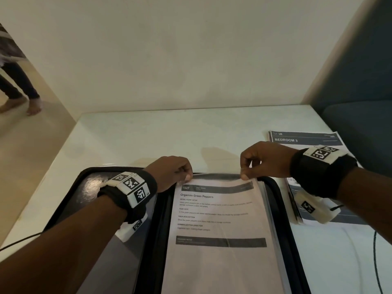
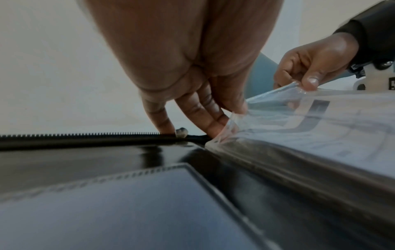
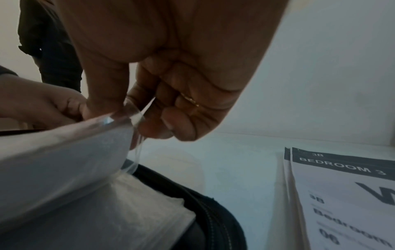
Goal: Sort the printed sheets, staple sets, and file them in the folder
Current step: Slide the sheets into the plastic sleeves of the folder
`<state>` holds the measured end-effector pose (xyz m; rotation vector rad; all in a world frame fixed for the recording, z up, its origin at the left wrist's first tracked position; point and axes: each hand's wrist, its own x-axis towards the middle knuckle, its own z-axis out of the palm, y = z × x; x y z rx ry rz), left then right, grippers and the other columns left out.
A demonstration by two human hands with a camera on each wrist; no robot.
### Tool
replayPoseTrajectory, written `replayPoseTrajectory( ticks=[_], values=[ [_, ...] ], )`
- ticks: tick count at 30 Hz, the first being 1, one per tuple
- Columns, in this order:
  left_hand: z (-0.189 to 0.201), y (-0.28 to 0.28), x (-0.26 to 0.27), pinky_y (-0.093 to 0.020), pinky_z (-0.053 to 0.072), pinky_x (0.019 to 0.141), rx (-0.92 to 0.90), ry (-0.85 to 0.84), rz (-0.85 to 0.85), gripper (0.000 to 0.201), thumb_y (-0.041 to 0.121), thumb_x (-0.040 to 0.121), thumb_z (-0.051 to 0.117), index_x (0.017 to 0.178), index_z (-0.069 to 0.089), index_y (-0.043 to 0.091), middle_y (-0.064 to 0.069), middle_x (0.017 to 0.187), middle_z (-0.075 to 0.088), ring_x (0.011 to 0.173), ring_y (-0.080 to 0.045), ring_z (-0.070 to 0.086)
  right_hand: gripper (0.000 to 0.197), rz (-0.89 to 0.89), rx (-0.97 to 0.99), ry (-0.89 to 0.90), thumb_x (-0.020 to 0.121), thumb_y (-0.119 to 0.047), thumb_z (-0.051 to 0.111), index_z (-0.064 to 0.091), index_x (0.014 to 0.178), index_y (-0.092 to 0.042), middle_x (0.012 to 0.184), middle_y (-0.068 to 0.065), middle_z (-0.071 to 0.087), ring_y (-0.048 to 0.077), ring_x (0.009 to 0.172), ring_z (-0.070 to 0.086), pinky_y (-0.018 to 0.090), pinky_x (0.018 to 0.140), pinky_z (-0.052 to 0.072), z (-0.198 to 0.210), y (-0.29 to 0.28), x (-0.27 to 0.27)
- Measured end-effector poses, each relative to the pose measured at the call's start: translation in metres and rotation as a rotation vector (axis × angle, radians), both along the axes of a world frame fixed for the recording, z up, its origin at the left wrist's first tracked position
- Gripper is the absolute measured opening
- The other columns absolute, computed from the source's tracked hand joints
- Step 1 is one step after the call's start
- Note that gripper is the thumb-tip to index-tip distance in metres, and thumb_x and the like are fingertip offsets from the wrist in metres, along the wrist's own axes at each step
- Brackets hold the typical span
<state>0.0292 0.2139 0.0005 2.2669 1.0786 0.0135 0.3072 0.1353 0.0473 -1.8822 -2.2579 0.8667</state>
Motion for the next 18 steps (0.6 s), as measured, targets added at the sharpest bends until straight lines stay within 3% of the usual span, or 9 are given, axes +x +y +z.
replayPoseTrajectory(
  ticks=[4,8,13,16,18],
  values=[
    [0.002,0.000,0.005,-0.023,0.042,0.077,-0.009,0.052,-0.075,0.006,0.023,0.088,0.062,0.087,0.060,0.029,0.014,0.089,0.062,0.088,-0.008,0.056,0.017,-0.014,-0.058,-0.036,0.077,-0.033,0.079,0.068,0.075,-0.020,0.060,-0.030,0.060,-0.011,0.060,0.055,0.018,0.062,0.040,0.001,-0.002,0.004],
    [0.002,-0.003,0.009,-0.023,0.039,0.075,0.031,0.062,-0.104,0.010,0.018,0.089,0.060,0.086,0.058,0.027,0.009,0.092,0.061,0.090,-0.012,0.054,0.015,-0.070,-0.045,0.056,0.072,-0.029,0.083,0.071,0.071,-0.021,0.066,-0.014,0.067,-0.003,0.061,0.058,0.024,0.069,0.049,0.003,-0.005,0.012],
    [-0.001,-0.006,0.008,-0.032,0.046,0.086,-0.030,0.043,-0.076,0.011,0.027,0.089,0.062,0.099,0.062,0.032,0.015,0.092,0.062,0.090,-0.009,0.057,0.018,-0.053,-0.102,-0.013,0.077,-0.033,0.078,0.066,0.071,-0.021,0.057,-0.002,0.066,0.007,0.050,0.057,0.021,0.060,0.043,-0.005,-0.006,0.009],
    [-0.004,-0.006,0.012,-0.039,0.048,0.089,-0.003,0.093,-0.082,0.011,0.028,0.087,0.064,0.093,0.063,0.038,0.017,0.087,0.062,0.087,-0.007,0.057,0.020,-0.089,-0.162,0.055,0.083,-0.026,0.074,0.062,0.073,-0.013,0.058,0.005,0.067,0.012,0.046,0.054,0.020,0.050,0.044,-0.009,-0.006,0.010],
    [-0.004,-0.008,0.015,-0.041,0.047,0.090,0.013,0.119,-0.070,0.012,0.027,0.085,0.064,0.089,0.062,0.038,0.018,0.083,0.062,0.084,-0.007,0.056,0.020,-0.087,-0.180,0.090,0.082,-0.021,0.076,0.062,0.073,-0.010,0.057,0.007,0.067,0.014,0.047,0.055,0.024,0.053,0.048,-0.008,-0.008,0.009]
  ],
)
